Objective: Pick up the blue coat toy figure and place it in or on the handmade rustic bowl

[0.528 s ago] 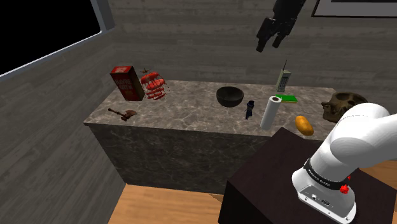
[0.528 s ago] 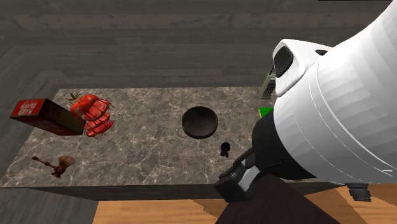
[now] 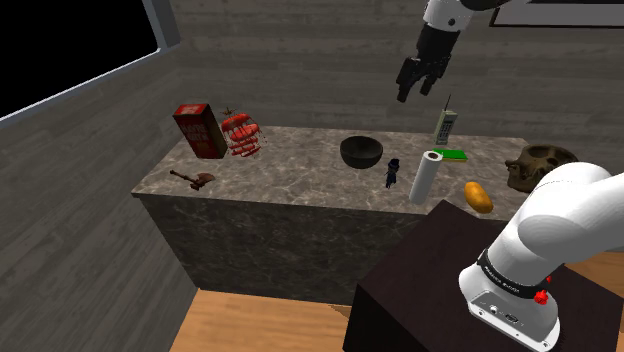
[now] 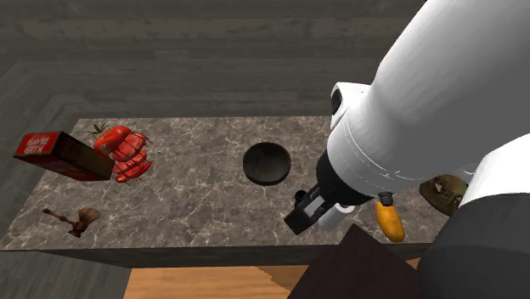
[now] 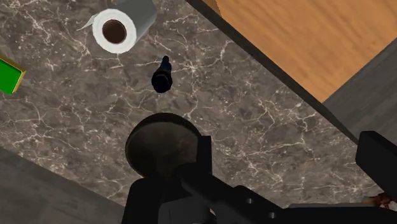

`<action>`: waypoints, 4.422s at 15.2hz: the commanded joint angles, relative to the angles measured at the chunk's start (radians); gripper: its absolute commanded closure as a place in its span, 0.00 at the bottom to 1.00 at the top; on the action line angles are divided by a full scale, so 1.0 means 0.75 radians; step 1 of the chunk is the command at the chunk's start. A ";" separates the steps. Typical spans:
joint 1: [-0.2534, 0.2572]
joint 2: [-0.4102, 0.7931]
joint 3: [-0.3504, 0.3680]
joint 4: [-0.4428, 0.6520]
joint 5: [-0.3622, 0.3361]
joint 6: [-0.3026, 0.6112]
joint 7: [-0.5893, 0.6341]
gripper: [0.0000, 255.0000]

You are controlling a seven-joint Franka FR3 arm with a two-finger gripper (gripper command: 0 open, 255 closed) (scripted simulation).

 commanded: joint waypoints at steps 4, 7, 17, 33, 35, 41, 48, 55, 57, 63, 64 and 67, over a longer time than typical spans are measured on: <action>-0.017 0.142 -0.070 -0.077 -0.018 0.148 -0.067 0.00; -0.028 0.242 -0.115 -0.106 -0.026 0.234 -0.113 0.00; -0.054 0.658 -0.256 -0.115 0.000 0.512 -0.288 0.00; -0.075 1.056 -0.306 -0.104 0.128 0.794 -0.459 0.00; -0.075 1.056 -0.306 -0.104 0.128 0.794 -0.459 0.00; -0.075 1.056 -0.306 -0.104 0.128 0.794 -0.459 1.00; -0.075 1.056 -0.306 -0.104 0.128 0.794 -0.458 1.00; -0.073 0.961 -0.312 -0.083 0.080 0.685 -0.421 1.00; -0.073 0.931 -0.312 -0.074 0.066 0.648 -0.411 1.00; -0.074 0.850 -0.310 -0.039 0.033 0.535 -0.383 1.00; -0.075 0.837 -0.310 -0.032 0.028 0.517 -0.379 1.00; -0.076 0.802 -0.307 -0.009 0.016 0.460 -0.369 1.00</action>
